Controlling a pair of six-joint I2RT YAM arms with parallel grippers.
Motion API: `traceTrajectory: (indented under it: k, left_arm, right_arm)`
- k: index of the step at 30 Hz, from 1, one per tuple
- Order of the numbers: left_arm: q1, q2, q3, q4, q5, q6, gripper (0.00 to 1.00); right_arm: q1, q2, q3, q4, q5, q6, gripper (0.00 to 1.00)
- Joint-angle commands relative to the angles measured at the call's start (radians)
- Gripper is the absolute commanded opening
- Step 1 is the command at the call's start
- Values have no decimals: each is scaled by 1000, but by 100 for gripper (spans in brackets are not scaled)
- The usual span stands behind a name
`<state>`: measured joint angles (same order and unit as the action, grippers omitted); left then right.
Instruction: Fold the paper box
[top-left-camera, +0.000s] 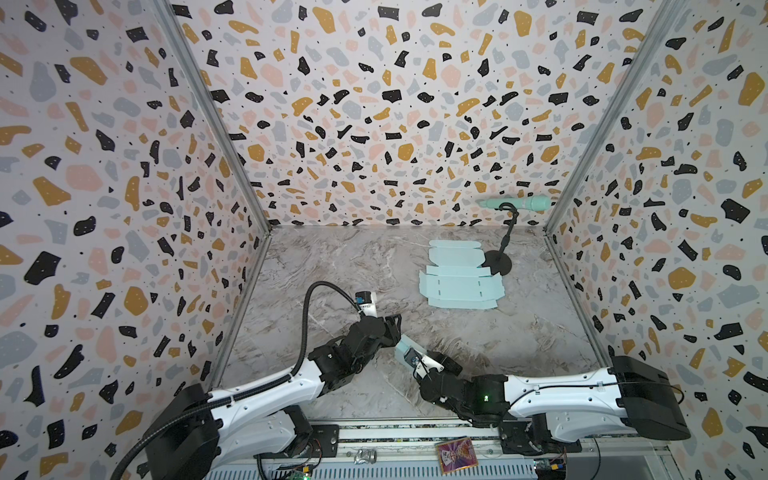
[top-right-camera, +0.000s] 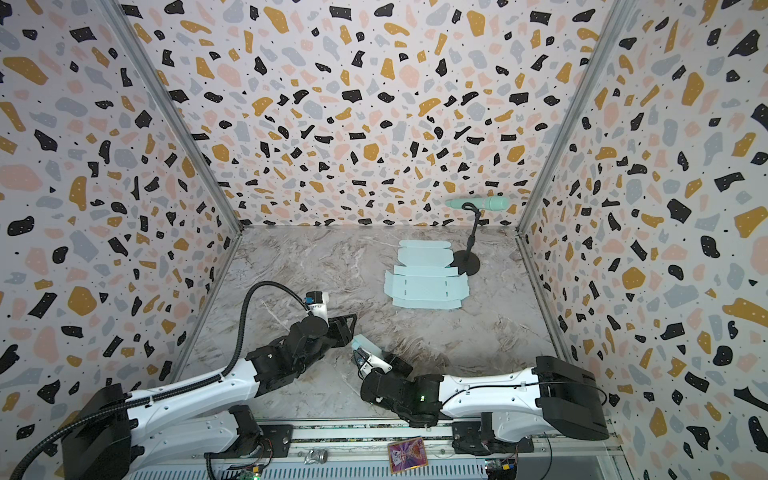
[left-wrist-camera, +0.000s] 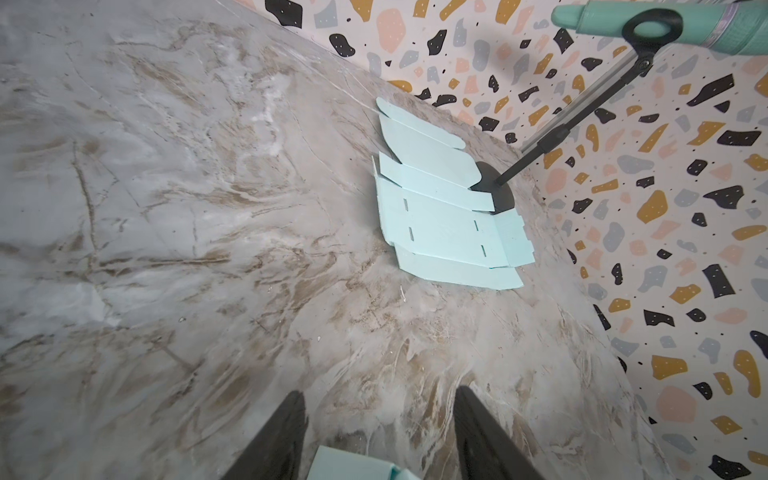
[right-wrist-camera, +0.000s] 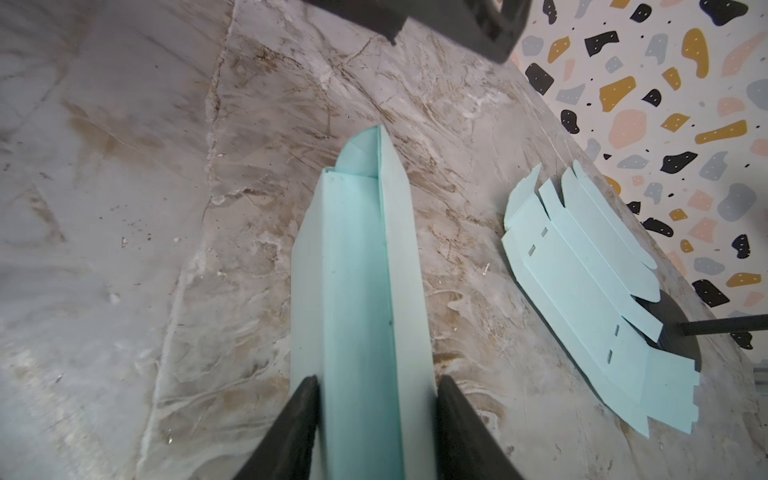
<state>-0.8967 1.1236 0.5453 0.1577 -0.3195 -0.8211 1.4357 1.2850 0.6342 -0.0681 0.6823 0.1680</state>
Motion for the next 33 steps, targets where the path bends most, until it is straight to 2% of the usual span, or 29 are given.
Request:
traceTrajectory:
  k: [1, 8, 19, 24, 29, 33]
  left_arm:
    - [7, 44, 19, 55, 92, 52, 59]
    - [1, 53, -101, 129, 138, 6, 57]
    - [-30, 102, -257, 224, 67, -27, 53]
    - [-41, 152, -300, 299, 51, -47, 53]
    - [-45, 189, -320, 360, 50, -58, 50]
    - [-51, 183, -326, 360, 41, -57, 48]
  right_arm:
    - [6, 12, -19, -20, -19, -32, 47]
    - [7, 15, -30, 22, -23, -63, 47]
    - [-42, 7, -31, 34, -64, -65, 46]
    - [-46, -89, -59, 64, -108, -38, 56]
    - [-45, -297, -132, 112, -145, 79, 70]
    - [-85, -494, -169, 49, -141, 344, 74]
